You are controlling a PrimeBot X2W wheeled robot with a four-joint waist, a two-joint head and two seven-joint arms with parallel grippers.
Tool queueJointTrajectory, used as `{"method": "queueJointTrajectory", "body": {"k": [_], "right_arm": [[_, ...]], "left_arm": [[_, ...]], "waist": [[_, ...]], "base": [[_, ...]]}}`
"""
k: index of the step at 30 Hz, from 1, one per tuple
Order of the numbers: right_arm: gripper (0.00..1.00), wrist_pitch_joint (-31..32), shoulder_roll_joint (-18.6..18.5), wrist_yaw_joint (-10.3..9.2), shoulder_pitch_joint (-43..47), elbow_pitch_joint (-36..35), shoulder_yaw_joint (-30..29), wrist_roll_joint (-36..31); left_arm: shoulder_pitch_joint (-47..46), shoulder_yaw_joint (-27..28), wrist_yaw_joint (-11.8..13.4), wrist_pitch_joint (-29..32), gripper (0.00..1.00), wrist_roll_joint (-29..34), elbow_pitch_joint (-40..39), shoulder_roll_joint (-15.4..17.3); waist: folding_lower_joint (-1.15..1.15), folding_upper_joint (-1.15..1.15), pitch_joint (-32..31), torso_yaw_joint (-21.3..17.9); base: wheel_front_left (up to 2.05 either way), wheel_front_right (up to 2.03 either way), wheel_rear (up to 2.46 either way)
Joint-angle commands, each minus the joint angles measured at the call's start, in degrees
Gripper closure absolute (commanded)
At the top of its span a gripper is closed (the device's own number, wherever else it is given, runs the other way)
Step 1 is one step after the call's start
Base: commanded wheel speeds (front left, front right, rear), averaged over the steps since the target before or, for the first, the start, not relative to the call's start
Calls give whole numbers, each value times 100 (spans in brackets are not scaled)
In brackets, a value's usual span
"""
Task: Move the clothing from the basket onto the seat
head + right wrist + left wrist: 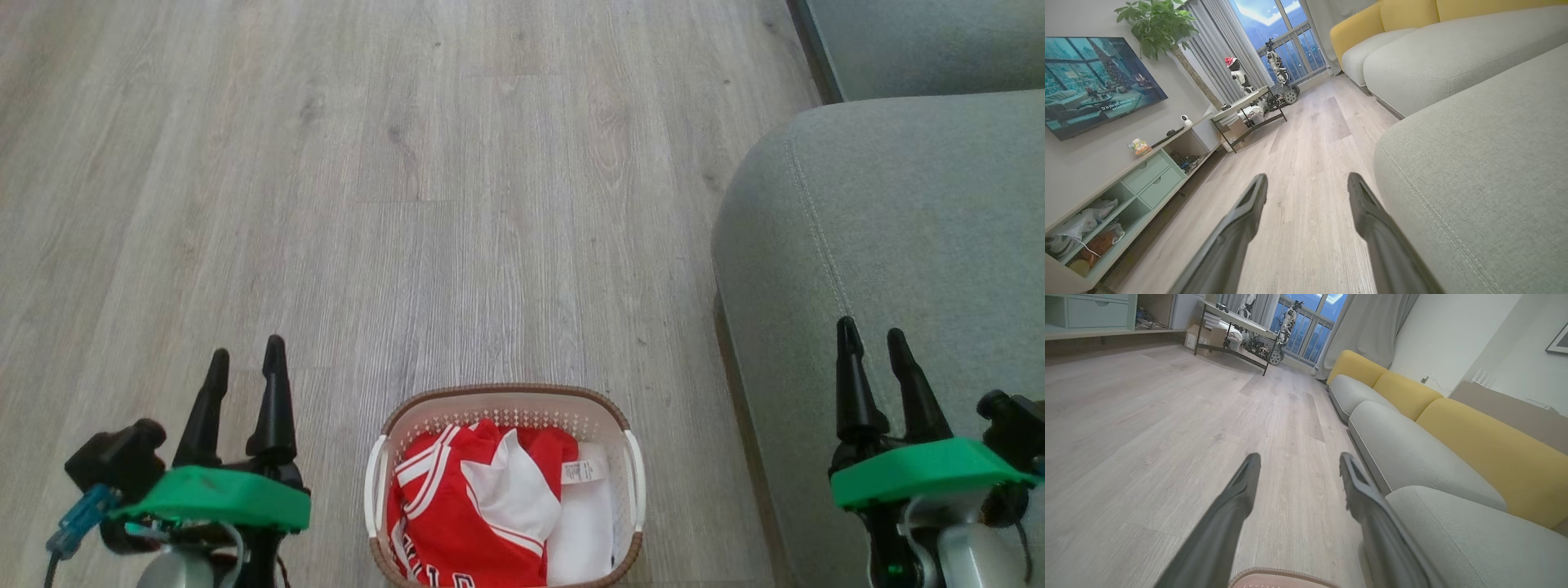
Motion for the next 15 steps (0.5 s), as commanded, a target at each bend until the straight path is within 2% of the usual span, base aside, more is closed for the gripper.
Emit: {"method": "queueJointTrajectory", "body": {"k": [1, 15], "right_arm": [[0, -116, -67, -1, -146, -244, 106, -259], [0, -336, -70, -1, -150, -285, 183, -1144]], "left_arm": [[-206, 105, 21, -99, 0, 261, -277, 95], [-197, 49, 53, -317, 0, 1144, -416, 101]], "waist": [[0, 0, -1, 2], [0, 0, -7, 15]], "base": [[0, 0, 0], [0, 0, 0]]}}
